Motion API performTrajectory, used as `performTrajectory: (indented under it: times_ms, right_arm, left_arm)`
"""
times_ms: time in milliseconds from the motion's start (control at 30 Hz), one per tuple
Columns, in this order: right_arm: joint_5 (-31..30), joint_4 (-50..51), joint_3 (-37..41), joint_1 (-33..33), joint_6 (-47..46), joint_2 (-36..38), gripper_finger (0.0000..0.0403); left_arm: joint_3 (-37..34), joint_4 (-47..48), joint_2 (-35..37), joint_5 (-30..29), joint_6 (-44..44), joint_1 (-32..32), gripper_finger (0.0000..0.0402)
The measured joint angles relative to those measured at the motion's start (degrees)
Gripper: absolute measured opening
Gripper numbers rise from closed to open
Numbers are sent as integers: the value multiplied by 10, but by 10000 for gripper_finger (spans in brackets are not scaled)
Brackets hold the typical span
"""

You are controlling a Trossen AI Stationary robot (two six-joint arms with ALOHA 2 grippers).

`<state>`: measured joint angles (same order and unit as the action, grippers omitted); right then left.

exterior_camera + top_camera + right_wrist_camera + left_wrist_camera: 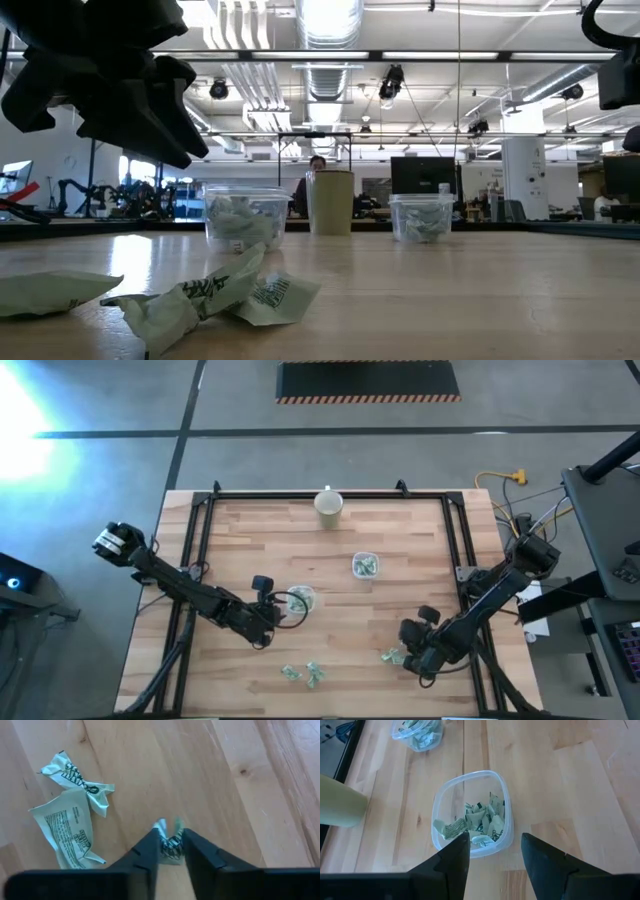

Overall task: Pick and place Stevia / Truvia into bins
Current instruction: Put the green stevia packet into the right transparent container

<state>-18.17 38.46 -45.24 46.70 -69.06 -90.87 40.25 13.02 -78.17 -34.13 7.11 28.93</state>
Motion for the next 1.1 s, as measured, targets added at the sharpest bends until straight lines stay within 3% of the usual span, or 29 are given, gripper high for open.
performTrajectory:
  times_ms: [133,367,500,700,800,900,1100]
  right_arm:
    - [1,0,-3,0,13,0,21]
    - [-24,11,-31,-1,70,2,12]
    - [-111,47,-69,-9,129,5,12]
    - [-365,67,-103,-48,236,5,12]
    - [-449,68,-104,-88,265,5,12]
    - [-478,68,-99,-143,270,5,12]
    - [-458,54,-84,-263,251,5,12]
  left_arm:
    - [0,0,0,0,0,0,162]
    - [0,0,0,0,0,0,162]
    - [0,0,0,0,0,0,162]
    - [0,0,0,0,0,0,162]
    - [0,0,0,0,0,0,162]
    - [0,0,0,0,0,0,162]
    - [0,0,0,0,0,0,162]
